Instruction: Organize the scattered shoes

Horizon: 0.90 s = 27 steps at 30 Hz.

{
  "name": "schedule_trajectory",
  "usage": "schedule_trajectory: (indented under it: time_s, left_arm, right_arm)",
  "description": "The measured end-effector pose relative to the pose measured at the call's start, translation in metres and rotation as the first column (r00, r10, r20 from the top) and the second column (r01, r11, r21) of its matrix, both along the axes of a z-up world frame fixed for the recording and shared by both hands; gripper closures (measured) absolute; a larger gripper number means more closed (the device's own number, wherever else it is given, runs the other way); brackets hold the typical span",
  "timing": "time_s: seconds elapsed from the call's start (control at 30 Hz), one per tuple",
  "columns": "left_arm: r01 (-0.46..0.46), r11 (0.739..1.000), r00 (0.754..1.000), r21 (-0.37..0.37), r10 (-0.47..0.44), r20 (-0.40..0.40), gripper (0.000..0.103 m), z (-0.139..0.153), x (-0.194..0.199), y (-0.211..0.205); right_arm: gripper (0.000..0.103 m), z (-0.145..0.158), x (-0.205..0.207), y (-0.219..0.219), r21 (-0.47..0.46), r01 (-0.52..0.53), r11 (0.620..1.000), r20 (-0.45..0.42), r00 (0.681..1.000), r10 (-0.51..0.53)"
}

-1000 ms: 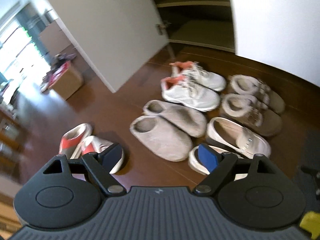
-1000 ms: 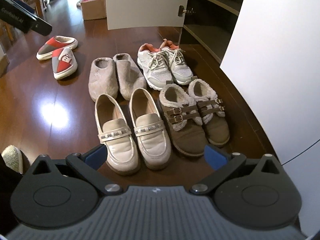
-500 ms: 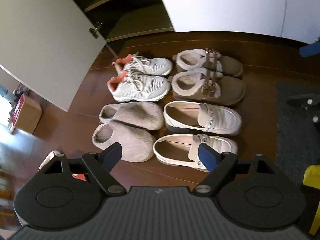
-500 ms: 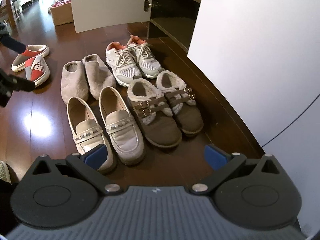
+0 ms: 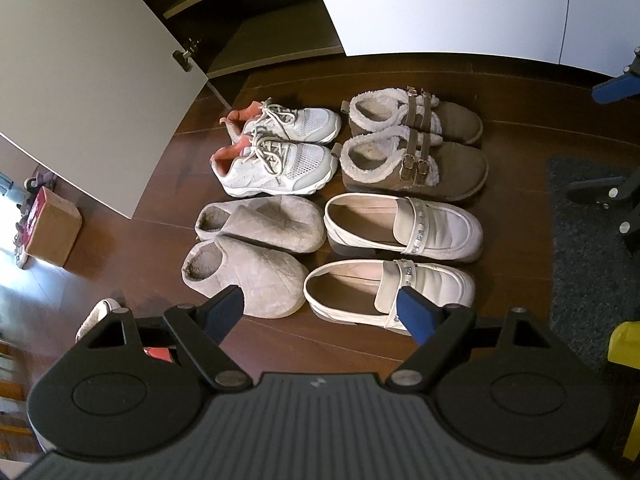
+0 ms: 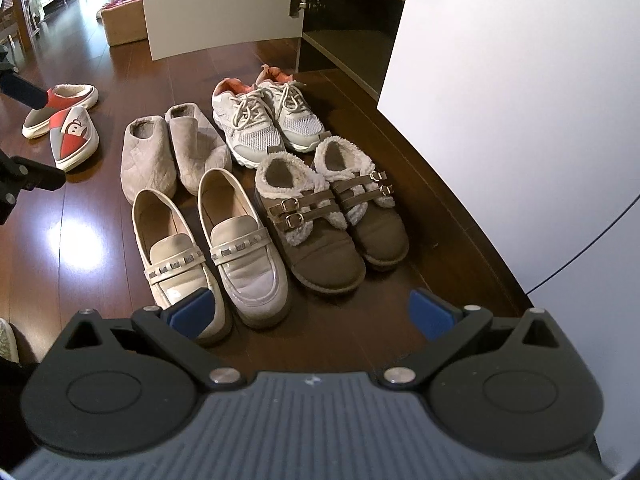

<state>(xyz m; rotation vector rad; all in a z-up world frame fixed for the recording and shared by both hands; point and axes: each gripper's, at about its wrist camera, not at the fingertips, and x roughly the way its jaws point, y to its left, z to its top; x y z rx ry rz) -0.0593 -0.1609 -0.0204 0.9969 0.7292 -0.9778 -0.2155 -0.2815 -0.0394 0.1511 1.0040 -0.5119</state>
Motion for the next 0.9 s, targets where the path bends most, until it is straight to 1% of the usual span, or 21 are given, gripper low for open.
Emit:
schedule_trajectory:
  time_s: [0.07,0.13,0.2,0.3,0.33,0.43,0.47,0.5,0.57,0.6,0.67,0.7,0.73,0.77,0.8,0.83,0.87,0.9]
  left_arm:
    - [-0.006,1.0,1.0,0.01,0.006,-0.002,0.017,-0.002,0.001,0.002]
    - [-0.025,0.999,0.999,0.026,0.026,-0.021,0.017,-0.004,0.005,0.007]
    - [-0.083,0.996,0.994,0.041,0.085,-0.061,0.017,-0.007,0.017,0.02]
    - [-0.177,0.982,0.976,0.067,0.184,-0.115,0.017,-0.011,0.038,0.043]
    - [-0.233,0.969,0.962,0.08,0.242,-0.128,0.017,-0.015,0.051,0.058]
    - [-0.392,0.912,0.904,0.122,0.406,-0.131,0.017,-0.024,0.088,0.103]
    - [-0.457,0.879,0.875,0.137,0.472,-0.109,0.017,-0.028,0.103,0.122]
    - [-0.53,0.834,0.835,0.153,0.544,-0.077,0.017,-0.031,0.12,0.143]
    - [-0.612,0.776,0.781,0.155,0.623,-0.037,0.017,-0.032,0.141,0.169]
    - [-0.652,0.743,0.75,0.149,0.661,-0.017,0.017,-0.032,0.151,0.182]
    - [-0.744,0.66,0.664,0.104,0.747,0.014,0.017,-0.027,0.18,0.214]
    - [-0.772,0.631,0.633,0.074,0.774,0.012,0.017,-0.023,0.189,0.225]
    - [-0.808,0.589,0.589,0.028,0.808,-0.001,0.017,-0.02,0.201,0.238]
    - [-0.846,0.533,0.534,-0.027,0.845,-0.022,0.015,-0.017,0.215,0.253]
    - [-0.875,0.479,0.483,-0.074,0.875,-0.04,0.009,-0.018,0.225,0.266]
    - [-0.897,0.426,0.434,-0.115,0.899,-0.056,0.008,-0.02,0.233,0.277]
    - [-0.921,0.359,0.373,-0.149,0.924,-0.08,0.007,-0.024,0.244,0.291]
    - [-0.936,0.312,0.33,-0.164,0.939,-0.099,0.007,-0.027,0.254,0.3]
  right_arm:
    - [0.001,-0.002,0.001,-0.001,0.005,-0.001,1.0,-0.005,1.0,0.001]
    - [0.001,-0.005,0.003,-0.001,0.013,-0.005,1.0,-0.01,1.0,0.005]
    - [0.001,-0.008,0.008,0.002,0.023,-0.019,1.0,-0.02,1.0,0.02]
    - [0.001,-0.015,0.017,0.004,0.04,-0.038,0.998,-0.034,0.999,0.039]
    - [0.001,-0.019,0.021,0.005,0.049,-0.042,0.998,-0.041,0.998,0.044]
    - [0.001,-0.03,0.043,0.009,0.084,-0.079,0.993,-0.064,0.994,0.084]
    - [0.001,-0.035,0.052,0.012,0.096,-0.1,0.99,-0.071,0.992,0.107]
    - [0.001,-0.038,0.063,0.016,0.108,-0.125,0.986,-0.076,0.988,0.133]
    - [0.001,-0.046,0.094,0.032,0.127,-0.203,0.971,-0.074,0.974,0.214]
    - [0.001,-0.049,0.109,0.04,0.137,-0.242,0.961,-0.072,0.965,0.254]
    - [0.001,-0.057,0.146,0.059,0.156,-0.33,0.931,-0.061,0.938,0.342]
    - [0.001,-0.061,0.169,0.07,0.164,-0.377,0.912,-0.051,0.92,0.389]
    - [0.001,-0.066,0.192,0.082,0.168,-0.422,0.891,-0.039,0.9,0.434]
    - [0.001,-0.072,0.217,0.094,0.165,-0.465,0.87,-0.026,0.88,0.475]
    - [0.001,-0.08,0.244,0.106,0.156,-0.505,0.849,-0.016,0.858,0.513]
    - [0.001,-0.087,0.27,0.118,0.147,-0.544,0.826,-0.005,0.835,0.551]
    - [0.001,-0.095,0.296,0.129,0.14,-0.576,0.806,0.003,0.814,0.581]
    - [0.001,-0.102,0.32,0.136,0.141,-0.584,0.799,0.006,0.808,0.589]
